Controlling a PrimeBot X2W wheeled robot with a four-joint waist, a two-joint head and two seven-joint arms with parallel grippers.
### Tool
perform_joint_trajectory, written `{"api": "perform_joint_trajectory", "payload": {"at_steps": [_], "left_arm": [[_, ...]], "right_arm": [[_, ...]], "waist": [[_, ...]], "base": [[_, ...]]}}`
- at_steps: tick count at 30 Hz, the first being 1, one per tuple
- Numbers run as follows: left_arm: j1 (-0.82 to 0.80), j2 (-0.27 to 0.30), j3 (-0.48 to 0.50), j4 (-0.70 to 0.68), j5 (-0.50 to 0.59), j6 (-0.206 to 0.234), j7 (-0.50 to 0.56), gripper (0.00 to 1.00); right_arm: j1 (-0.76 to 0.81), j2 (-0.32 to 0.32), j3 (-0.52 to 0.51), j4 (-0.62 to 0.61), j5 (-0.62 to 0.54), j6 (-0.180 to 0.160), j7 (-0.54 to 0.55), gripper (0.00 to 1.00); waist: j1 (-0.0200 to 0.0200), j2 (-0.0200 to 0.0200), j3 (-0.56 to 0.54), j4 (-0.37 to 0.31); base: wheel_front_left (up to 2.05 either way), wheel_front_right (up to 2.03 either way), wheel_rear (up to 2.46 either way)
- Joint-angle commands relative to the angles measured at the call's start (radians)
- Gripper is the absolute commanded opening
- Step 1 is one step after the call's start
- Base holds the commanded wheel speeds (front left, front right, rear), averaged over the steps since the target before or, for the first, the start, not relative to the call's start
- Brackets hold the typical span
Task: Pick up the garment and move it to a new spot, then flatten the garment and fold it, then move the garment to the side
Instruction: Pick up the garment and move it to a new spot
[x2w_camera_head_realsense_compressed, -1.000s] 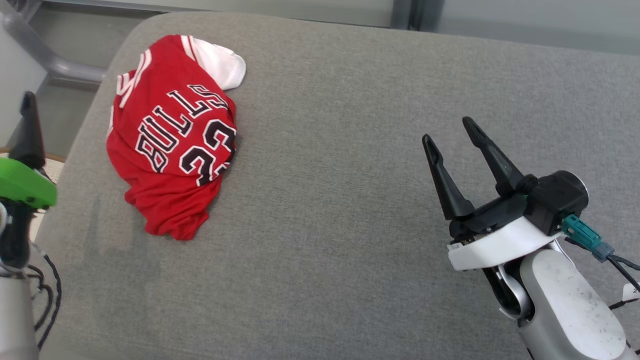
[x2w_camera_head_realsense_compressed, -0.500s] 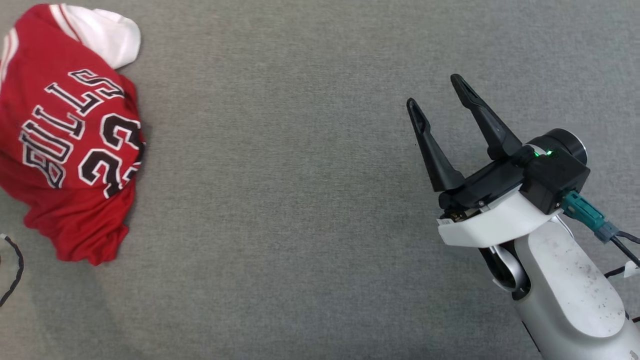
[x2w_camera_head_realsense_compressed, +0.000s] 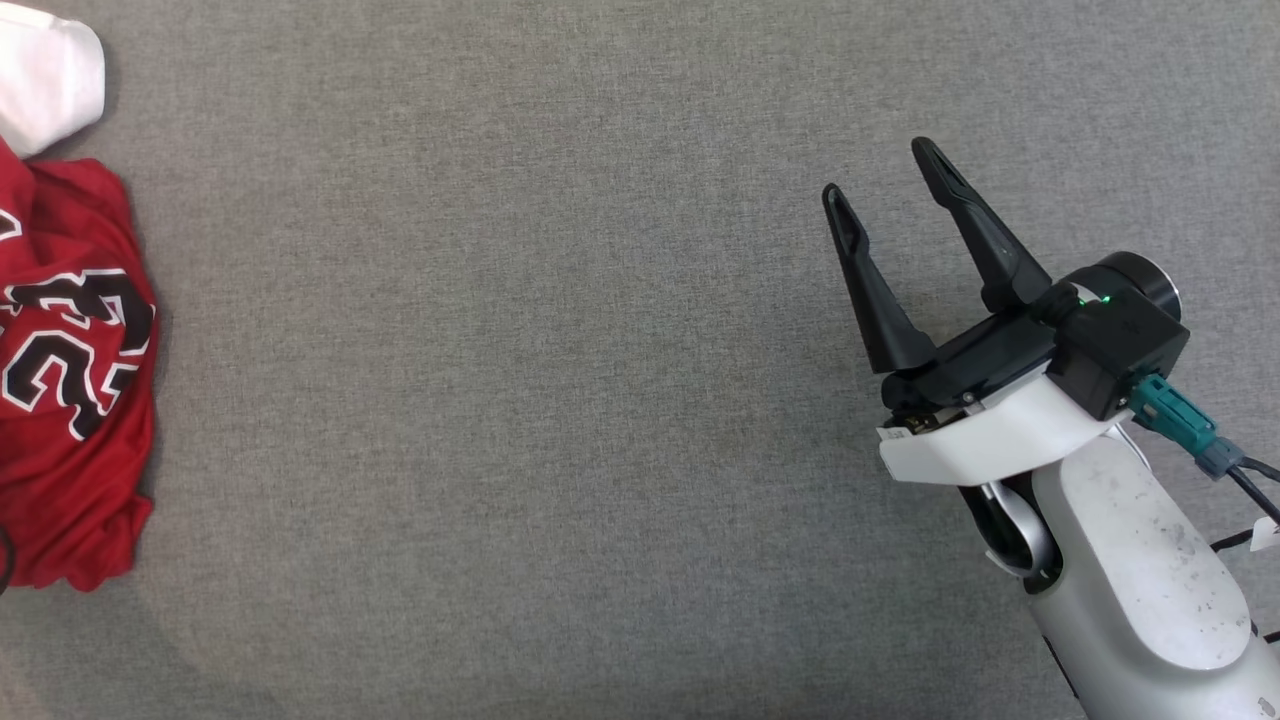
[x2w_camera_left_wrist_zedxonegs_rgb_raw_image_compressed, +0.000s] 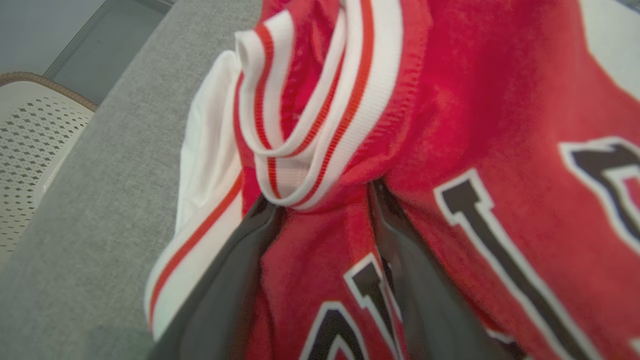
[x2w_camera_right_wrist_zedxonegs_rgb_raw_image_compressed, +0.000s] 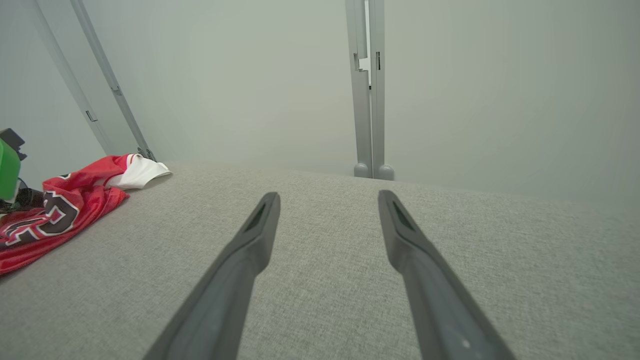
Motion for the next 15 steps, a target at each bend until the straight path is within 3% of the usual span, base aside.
{"api": "perform_joint_trajectory", "payload": {"at_steps": [1,15], "left_arm": [[0.007,-0.022,-0.026,0.008,-0.006,-0.005,-0.003,0.0],[-0.017,0.129,-0.292,-0.222,-0.014,-0.004,-0.132,0.0]], "right_arm": [[0.011,0.004,0.002,0.002,-0.003,0.0,-0.003,1.0],[0.082,0.039,-0.005,0.047,0.032,0.0,-0.003,1.0]], "waist": [[0.0,-0.0001,-0.017,0.007],[0.0,-0.0001,-0.252,-0.019]], "base": [[0.0,0.0,0.0],[0.0,0.0,0.0]]}}
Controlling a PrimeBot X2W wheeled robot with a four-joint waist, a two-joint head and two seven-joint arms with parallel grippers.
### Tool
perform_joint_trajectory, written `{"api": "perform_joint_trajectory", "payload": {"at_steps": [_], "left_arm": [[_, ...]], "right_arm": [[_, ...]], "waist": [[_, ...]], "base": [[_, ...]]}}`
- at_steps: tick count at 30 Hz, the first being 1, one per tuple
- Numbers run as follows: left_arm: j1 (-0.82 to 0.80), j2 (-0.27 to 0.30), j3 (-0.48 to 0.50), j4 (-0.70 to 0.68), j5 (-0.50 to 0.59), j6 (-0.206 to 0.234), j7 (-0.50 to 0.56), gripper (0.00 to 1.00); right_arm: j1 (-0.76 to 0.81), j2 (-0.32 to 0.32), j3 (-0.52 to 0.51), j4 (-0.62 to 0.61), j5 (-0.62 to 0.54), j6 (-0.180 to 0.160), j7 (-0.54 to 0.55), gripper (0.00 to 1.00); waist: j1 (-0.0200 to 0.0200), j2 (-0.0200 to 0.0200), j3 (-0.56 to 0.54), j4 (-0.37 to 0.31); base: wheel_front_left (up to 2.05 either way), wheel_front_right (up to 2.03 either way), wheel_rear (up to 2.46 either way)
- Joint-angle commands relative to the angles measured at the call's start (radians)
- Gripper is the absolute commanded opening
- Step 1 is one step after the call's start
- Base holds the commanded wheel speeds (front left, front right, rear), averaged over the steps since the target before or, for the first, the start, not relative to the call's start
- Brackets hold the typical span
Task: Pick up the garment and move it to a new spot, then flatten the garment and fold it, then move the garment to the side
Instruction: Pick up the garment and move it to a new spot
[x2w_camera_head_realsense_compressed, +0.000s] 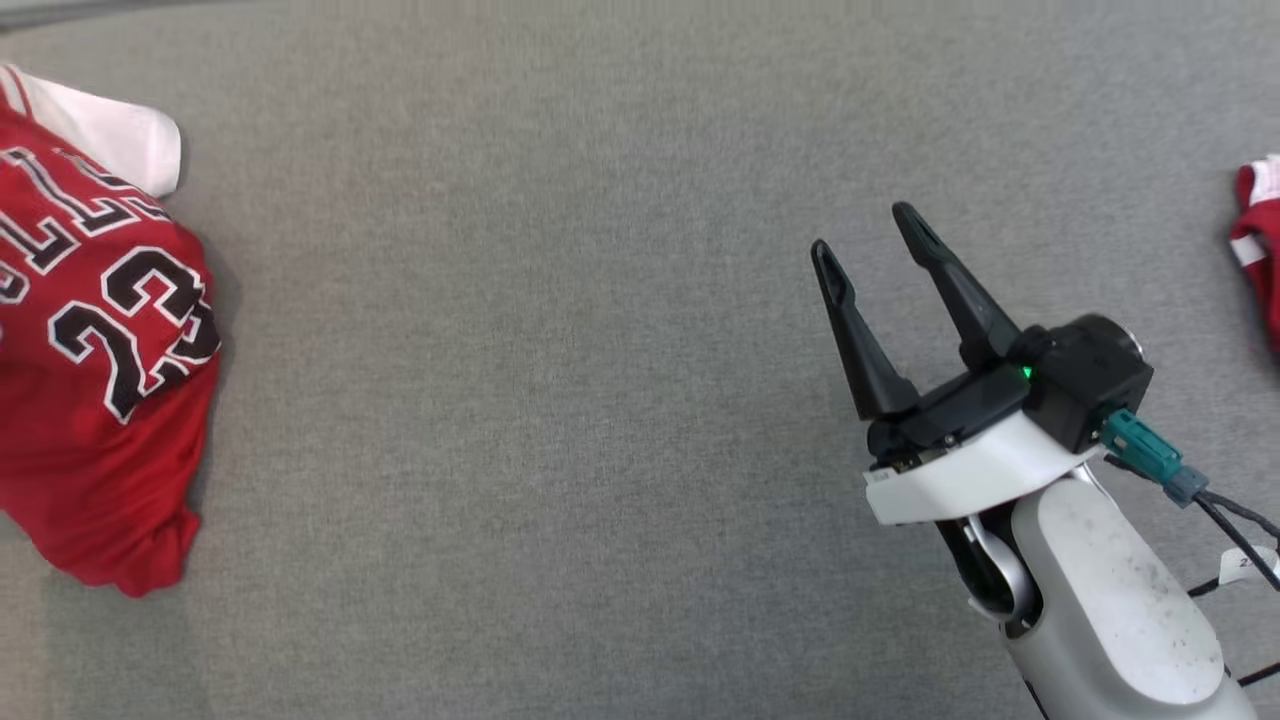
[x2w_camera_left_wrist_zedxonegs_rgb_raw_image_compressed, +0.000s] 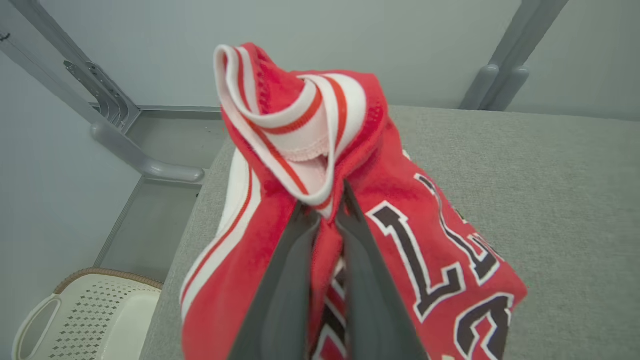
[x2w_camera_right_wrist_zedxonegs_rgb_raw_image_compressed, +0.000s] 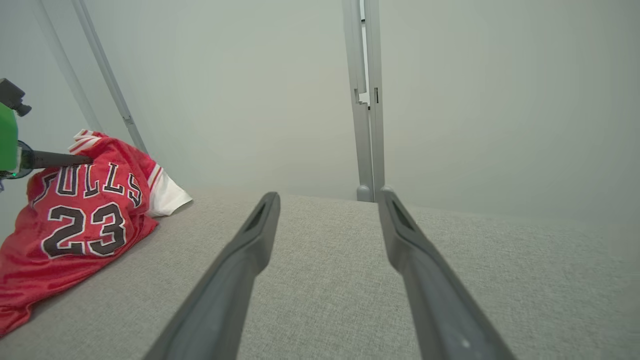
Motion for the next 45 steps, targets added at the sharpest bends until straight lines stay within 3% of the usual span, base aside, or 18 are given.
{"api": "perform_joint_trajectory", "payload": {"at_steps": [1,8,15,22,29,37,45], "left_arm": [[-0.02,0.017,-0.025,-0.03,-0.005,-0.003,-0.004,0.0],[-0.045,0.025,-0.151,-0.227,-0.036,-0.003,0.022,0.0],[-0.031,-0.01,-0.222,-0.441,-0.038,0.002,0.063,0.0],[-0.017,-0.074,-0.228,-0.652,-0.048,0.075,0.071,0.0],[0.041,-0.143,-0.201,-0.764,-0.102,0.151,0.04,0.0],[0.327,-0.171,-0.149,-0.71,-0.171,0.205,-0.117,0.0],[0.489,-0.211,-0.097,-0.422,-0.172,0.217,-0.325,0.0]], "right_arm": [[0.026,0.002,-0.006,0.005,0.006,0.0,-0.003,1.0],[0.086,0.02,-0.033,0.009,0.014,0.0,-0.003,1.0],[0.119,0.021,-0.053,0.002,0.014,0.0,-0.003,1.0],[0.141,-0.001,-0.083,-0.001,0.005,0.0,-0.003,1.0],[0.153,-0.003,-0.12,-0.013,0.001,0.0,-0.003,1.0],[0.158,0.001,-0.123,-0.004,0.008,0.0,-0.003,1.0],[0.149,-0.014,-0.114,0.014,0.01,0.0,-0.003,1.0]], "waist": [[-0.0001,0.0,-0.102,-0.026],[-0.0001,0.0,-0.211,-0.076],[-0.0001,0.0,-0.269,-0.138],[-0.0001,0.0,-0.295,-0.177],[-0.0001,0.0,-0.276,-0.173],[-0.0001,0.0,-0.248,-0.149],[-0.0001,0.0,-0.246,-0.116]], "base": [[0.0,0.0,0.0],[0.0,0.0,0.0],[0.0,0.0,0.0],[0.0,0.0,0.0],[0.0,0.0,0.0],[0.0,0.0,0.0],[0.0,0.0,0.0]]}}
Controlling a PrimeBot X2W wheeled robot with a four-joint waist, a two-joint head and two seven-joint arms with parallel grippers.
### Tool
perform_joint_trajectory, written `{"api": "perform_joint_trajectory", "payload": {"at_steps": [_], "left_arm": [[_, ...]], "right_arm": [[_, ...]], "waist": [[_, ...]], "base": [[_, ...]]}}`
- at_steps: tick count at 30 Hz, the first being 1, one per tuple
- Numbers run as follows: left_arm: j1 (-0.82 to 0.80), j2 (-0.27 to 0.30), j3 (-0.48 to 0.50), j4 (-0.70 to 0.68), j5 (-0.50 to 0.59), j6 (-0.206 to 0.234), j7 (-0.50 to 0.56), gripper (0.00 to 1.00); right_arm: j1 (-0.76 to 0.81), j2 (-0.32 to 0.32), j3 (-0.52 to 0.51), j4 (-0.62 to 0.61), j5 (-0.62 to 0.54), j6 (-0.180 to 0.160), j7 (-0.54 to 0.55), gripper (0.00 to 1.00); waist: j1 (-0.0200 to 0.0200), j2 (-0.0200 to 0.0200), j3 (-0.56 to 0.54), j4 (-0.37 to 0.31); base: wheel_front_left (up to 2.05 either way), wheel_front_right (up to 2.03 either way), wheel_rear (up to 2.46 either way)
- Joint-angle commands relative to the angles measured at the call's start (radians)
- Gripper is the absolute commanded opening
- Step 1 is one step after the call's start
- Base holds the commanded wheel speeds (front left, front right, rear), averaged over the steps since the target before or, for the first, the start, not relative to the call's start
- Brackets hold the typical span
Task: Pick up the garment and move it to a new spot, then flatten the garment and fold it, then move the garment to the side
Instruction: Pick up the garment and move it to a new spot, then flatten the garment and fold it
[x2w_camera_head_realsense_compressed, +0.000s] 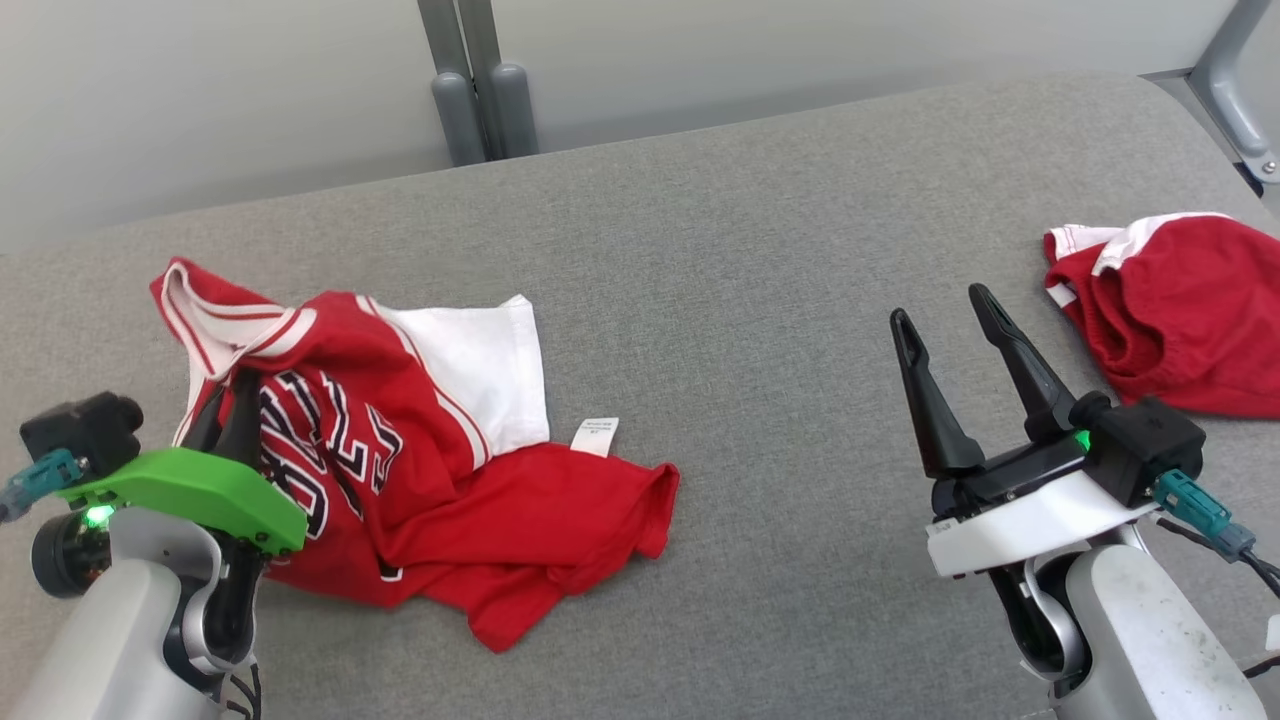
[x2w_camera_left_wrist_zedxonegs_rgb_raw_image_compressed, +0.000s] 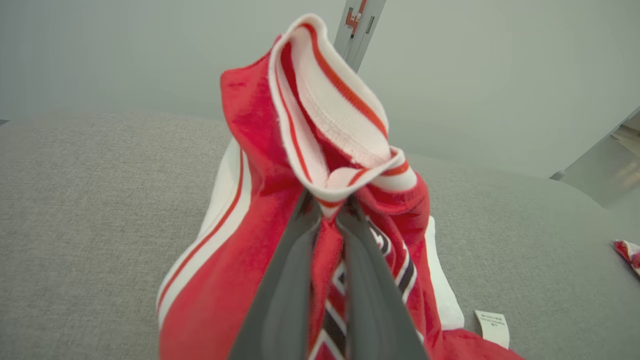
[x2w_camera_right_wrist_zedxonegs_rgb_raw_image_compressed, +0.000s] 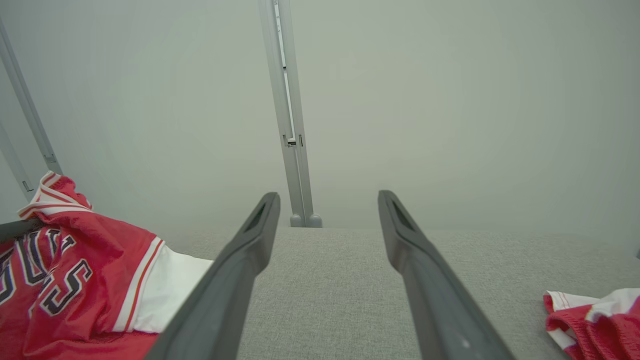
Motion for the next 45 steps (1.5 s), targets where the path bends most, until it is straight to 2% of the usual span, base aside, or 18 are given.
{"api": "perform_joint_trajectory", "payload": {"at_steps": [1,2,3,4,10,13,19,23,27,31,37,45], "left_arm": [[0.012,-0.014,0.005,0.034,0.008,-0.001,-0.028,0.01],[0.017,-0.02,0.001,0.072,0.014,-0.007,-0.042,0.2],[0.018,-0.026,-0.002,0.1,0.016,-0.01,-0.053,0.45],[0.016,-0.036,-0.007,0.13,0.021,-0.018,-0.065,1.0],[-0.014,-0.064,-0.038,0.199,0.05,-0.057,-0.116,1.0],[-0.021,-0.056,-0.043,0.188,0.085,-0.048,-0.135,1.0],[0.021,-0.007,-0.017,0.077,0.144,0.0,-0.158,1.0],[0.085,0.015,0.017,-0.061,0.188,0.056,-0.164,1.0],[0.177,-0.006,0.056,-0.21,0.261,0.11,-0.164,1.0],[0.27,-0.055,0.098,-0.305,0.348,0.123,-0.164,1.0],[0.365,-0.15,0.181,-0.361,0.448,0.084,-0.165,1.0],[0.373,-0.229,0.244,-0.336,0.525,0.002,-0.165,1.0]], "right_arm": [[-0.003,-0.006,0.002,0.004,0.004,0.0,-0.003,1.0],[-0.004,-0.007,0.007,0.008,0.004,0.0,-0.003,1.0],[-0.004,-0.007,0.011,0.011,0.004,0.0,-0.003,1.0],[-0.004,-0.007,0.015,0.013,0.005,0.0,-0.003,1.0],[0.008,-0.011,0.022,0.027,0.012,0.0,-0.003,1.0],[0.015,-0.011,0.021,0.03,0.014,0.0,-0.003,1.0],[0.027,-0.014,0.008,0.024,0.013,0.0,-0.003,1.0],[0.047,-0.006,-0.002,0.023,0.018,0.0,-0.003,1.0],[0.067,0.01,-0.018,0.022,0.025,0.0,-0.003,1.0],[0.09,0.025,-0.024,0.031,0.031,0.0,-0.003,1.0],[0.087,0.025,-0.027,0.051,0.041,0.0,-0.003,1.0],[0.069,0.007,0.007,0.095,0.063,0.0,-0.003,1.0]], "waist": [[0.0,0.0,-0.004,0.01],[0.0,0.0,-0.006,0.014],[0.0,0.0,-0.007,0.016],[0.0,0.0,-0.009,0.02],[0.0,0.0,-0.02,0.042],[0.0,0.0,-0.027,0.051],[0.0,0.0,-0.043,0.063],[0.0,0.0,-0.051,0.07],[0.0,0.0,-0.054,0.076],[0.0,0.0,-0.052,0.081],[0.0,0.0,-0.029,0.081],[0.0,0.0,-0.027,0.102]], "base": [[0.0,0.0,0.0],[0.0,0.0,0.0],[0.0,0.0,0.0],[0.0,0.0,0.0],[0.0,0.0,0.0],[0.0,0.0,0.0],[0.0,0.0,0.0],[0.0,0.0,0.0],[0.0,0.0,0.0],[0.0,0.0,0.0],[0.0,0.0,0.0],[0.0,0.0,0.0]]}}
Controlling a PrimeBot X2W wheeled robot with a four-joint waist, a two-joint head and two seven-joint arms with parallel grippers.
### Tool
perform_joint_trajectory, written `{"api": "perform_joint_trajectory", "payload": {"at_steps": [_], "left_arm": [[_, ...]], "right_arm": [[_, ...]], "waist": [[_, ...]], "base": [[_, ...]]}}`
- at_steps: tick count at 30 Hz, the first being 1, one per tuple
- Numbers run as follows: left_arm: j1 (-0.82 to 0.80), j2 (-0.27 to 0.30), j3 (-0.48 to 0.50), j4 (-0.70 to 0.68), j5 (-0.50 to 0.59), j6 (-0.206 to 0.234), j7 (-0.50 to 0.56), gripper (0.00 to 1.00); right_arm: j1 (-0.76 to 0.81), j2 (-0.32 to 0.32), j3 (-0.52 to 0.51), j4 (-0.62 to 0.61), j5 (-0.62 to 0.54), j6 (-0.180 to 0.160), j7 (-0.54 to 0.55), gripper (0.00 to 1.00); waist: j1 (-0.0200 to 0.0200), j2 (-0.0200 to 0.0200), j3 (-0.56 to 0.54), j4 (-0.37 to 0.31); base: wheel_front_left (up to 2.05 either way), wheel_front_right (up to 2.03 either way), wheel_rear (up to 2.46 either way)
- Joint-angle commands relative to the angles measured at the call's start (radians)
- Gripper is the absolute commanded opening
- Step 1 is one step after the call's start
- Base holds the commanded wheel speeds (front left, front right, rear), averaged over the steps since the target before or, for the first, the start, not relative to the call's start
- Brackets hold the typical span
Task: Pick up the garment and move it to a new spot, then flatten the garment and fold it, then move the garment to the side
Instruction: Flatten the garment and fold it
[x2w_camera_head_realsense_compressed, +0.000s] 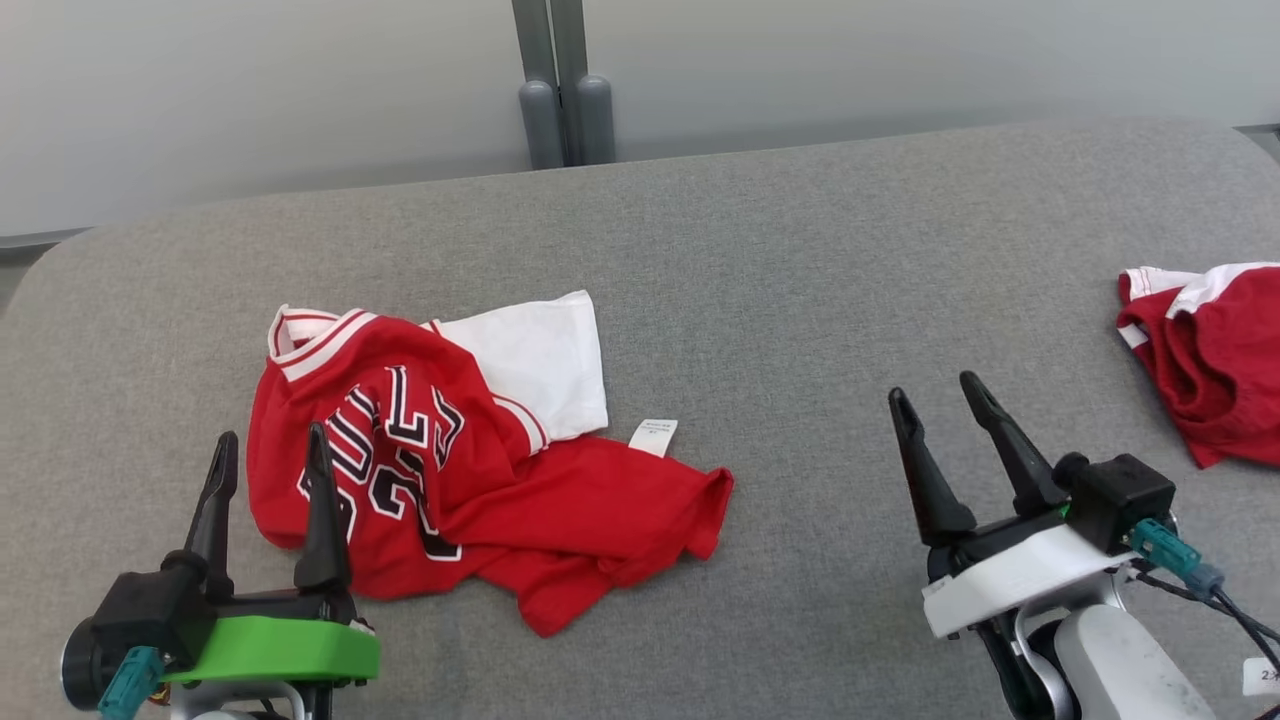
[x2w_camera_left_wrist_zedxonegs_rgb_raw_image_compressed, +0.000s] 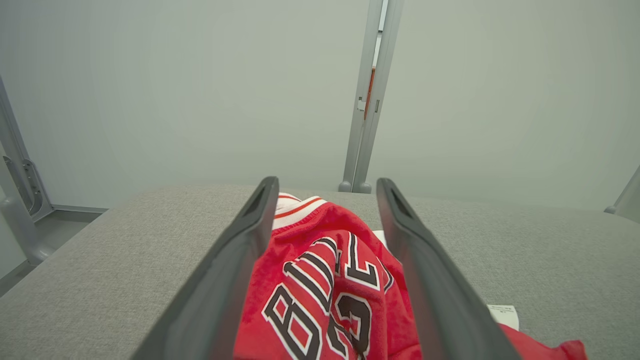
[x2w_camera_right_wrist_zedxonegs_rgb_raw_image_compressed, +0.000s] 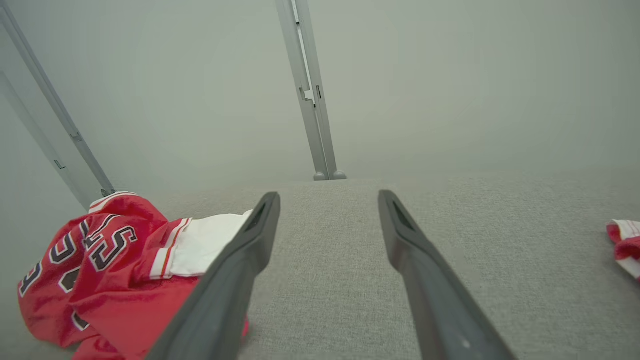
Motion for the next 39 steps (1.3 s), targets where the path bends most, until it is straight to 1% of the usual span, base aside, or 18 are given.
{"api": "perform_joint_trajectory", "payload": {"at_steps": [1,4,8,13,17,19,23,26,27,29,32,36,38,39], "left_arm": [[0.007,-0.008,0.008,0.005,0.021,-0.013,-0.003,1.0],[-0.001,-0.024,0.012,0.015,0.034,-0.034,-0.003,1.0],[-0.02,-0.046,0.015,0.038,0.05,-0.064,-0.003,1.0],[-0.027,-0.077,0.025,0.064,0.069,-0.085,-0.003,1.0],[-0.034,-0.095,0.036,0.077,0.08,-0.101,-0.003,1.0],[-0.036,-0.102,0.044,0.082,0.084,-0.108,-0.003,1.0],[-0.034,-0.115,0.055,0.089,0.095,-0.118,-0.003,1.0],[-0.029,-0.123,0.065,0.094,0.103,-0.125,-0.003,1.0],[-0.028,-0.126,0.07,0.096,0.103,-0.128,-0.003,1.0],[-0.028,-0.13,0.077,0.099,0.108,-0.133,-0.003,1.0],[-0.03,-0.136,0.085,0.103,0.115,-0.137,-0.003,1.0],[-0.033,-0.142,0.096,0.108,0.127,-0.147,-0.003,1.0],[-0.034,-0.144,0.098,0.109,0.13,-0.153,-0.003,1.0],[-0.038,-0.146,0.1,0.11,0.135,-0.156,-0.002,1.0]], "right_arm": [[-0.009,-0.002,0.014,0.022,0.019,0.0,-0.003,1.0],[-0.033,-0.001,0.043,0.078,0.068,0.0,0.013,1.0],[-0.095,-0.004,0.085,0.171,0.125,0.0,0.101,1.0],[-0.175,0.02,0.111,0.283,0.206,0.0,0.211,1.0],[-0.209,0.037,0.121,0.374,0.263,0.0,0.312,1.0],[-0.217,0.053,0.12,0.407,0.293,0.0,0.357,1.0],[-0.21,0.064,0.111,0.453,0.333,0.0,0.441,1.0],[-0.195,0.075,0.099,0.452,0.353,0.0,0.464,1.0],[-0.19,0.075,0.095,0.447,0.355,0.0,0.465,0.93],[-0.184,0.076,0.083,0.436,0.351,0.0,0.453,0.0],[-0.177,0.079,0.07,0.412,0.338,0.0,0.442,0.0],[-0.171,0.073,0.036,0.367,0.315,0.0,0.413,0.0],[-0.171,0.056,0.014,0.34,0.304,0.0,0.403,0.0],[-0.179,0.032,-0.012,0.314,0.293,0.0,0.399,0.0]], "waist": [[0.0,-0.0001,-0.001,0.01],[0.0,-0.0001,-0.001,0.032],[0.0,-0.0001,0.003,0.078],[0.0,-0.0001,0.005,0.143],[0.0,-0.0001,0.01,0.185],[0.0,-0.0001,0.012,0.201],[0.0,-0.0001,0.017,0.222],[0.0,-0.0001,0.017,0.229],[0.0,-0.0001,0.018,0.229],[0.0,-0.0001,0.021,0.228],[0.0,-0.0001,0.021,0.216],[0.0,-0.0001,0.019,0.185],[0.0,-0.0001,0.02,0.169],[0.0,-0.0001,0.025,0.152]], "base": [[0.0,0.0,0.0],[0.0,0.0,0.0],[0.0,0.0,0.0],[0.0,0.0,0.0],[0.0,0.0,0.0],[0.0,0.0,0.0],[0.0,0.0,0.0],[0.0,0.0,0.0],[0.0,0.0,0.0],[0.0,0.0,0.0],[0.0,0.0,0.0],[0.0,0.0,0.0],[0.0,0.0,0.0],[0.0,0.0,0.0]]}}
